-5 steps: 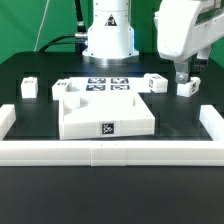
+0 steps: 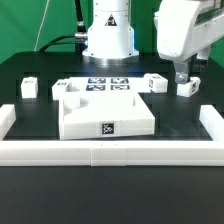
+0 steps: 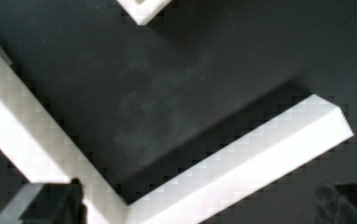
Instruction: Assemble one leg
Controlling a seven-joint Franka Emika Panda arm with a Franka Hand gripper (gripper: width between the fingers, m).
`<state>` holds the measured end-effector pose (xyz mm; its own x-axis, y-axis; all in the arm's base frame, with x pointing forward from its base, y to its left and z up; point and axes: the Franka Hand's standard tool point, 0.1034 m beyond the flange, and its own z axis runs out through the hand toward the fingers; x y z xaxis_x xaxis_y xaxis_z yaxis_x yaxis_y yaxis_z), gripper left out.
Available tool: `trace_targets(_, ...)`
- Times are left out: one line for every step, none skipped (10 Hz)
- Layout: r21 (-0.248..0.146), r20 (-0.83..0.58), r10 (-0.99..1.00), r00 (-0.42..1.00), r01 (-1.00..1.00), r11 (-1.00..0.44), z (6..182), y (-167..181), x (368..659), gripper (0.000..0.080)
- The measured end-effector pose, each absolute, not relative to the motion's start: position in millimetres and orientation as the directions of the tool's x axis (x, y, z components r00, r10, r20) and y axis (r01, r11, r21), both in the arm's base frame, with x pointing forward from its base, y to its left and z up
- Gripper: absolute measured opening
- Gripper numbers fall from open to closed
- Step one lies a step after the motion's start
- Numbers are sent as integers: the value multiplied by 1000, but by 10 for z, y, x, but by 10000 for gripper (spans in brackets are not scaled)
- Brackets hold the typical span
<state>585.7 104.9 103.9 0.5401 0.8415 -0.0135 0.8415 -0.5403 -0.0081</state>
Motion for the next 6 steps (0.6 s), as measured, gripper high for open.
trace_targets(15,12,880,475,880,-475,968,971,5783,650)
trace_targets(31,20,917,398,917,-398,936,900,5706,650)
trace_targets(37,16,950,311,950,-312,925,812,5660,650)
trace_targets(40,3,978,208,977,-208,929,715,5656,650)
trace_targets(40,-3,980,197,980,-196,925,680,5657,650)
trace_targets(39,-3,981,196,980,-195,919,686,5653,650)
